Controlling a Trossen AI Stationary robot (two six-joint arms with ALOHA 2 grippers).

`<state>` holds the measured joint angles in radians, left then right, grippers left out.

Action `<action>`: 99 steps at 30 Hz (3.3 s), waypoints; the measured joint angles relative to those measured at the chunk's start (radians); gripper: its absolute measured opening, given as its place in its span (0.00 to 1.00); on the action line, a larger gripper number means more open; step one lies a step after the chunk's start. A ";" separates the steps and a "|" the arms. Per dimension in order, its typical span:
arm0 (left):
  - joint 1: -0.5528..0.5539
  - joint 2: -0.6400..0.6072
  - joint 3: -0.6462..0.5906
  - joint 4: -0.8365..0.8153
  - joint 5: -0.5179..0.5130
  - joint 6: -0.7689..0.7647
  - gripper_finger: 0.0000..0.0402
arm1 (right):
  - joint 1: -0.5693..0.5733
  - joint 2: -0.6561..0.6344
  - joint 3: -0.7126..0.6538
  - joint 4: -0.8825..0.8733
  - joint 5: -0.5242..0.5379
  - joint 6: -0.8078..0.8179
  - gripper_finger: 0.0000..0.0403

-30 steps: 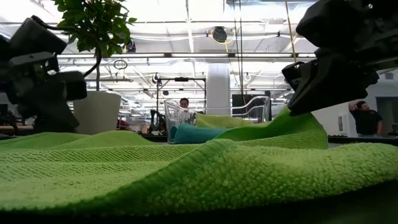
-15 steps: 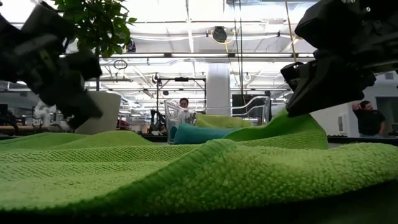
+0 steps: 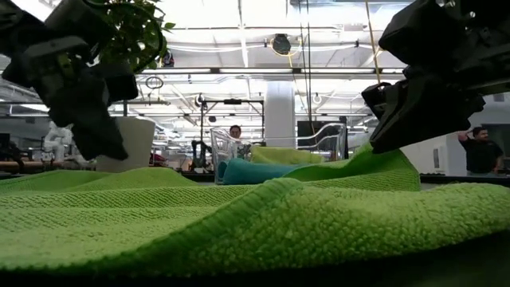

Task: Fold microfiber towels
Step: Fold the green towel

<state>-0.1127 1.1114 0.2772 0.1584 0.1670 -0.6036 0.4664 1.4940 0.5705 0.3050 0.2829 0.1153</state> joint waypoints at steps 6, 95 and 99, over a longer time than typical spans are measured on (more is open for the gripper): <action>0.002 0.000 0.026 -0.262 -0.044 -0.106 0.55 | 0.015 0.000 0.000 -0.011 0.000 0.012 0.00; -0.012 0.148 -0.004 0.209 -0.316 0.165 0.01 | 0.144 -0.127 0.000 -0.119 0.206 -0.054 0.00; -0.076 0.105 -0.004 0.179 -0.409 0.173 0.01 | 0.203 -0.180 0.000 -0.141 0.219 -0.032 0.00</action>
<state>-0.1885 1.2159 0.2734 0.3371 -0.2422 -0.4309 0.6691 1.3143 0.5709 0.1638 0.5018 0.0830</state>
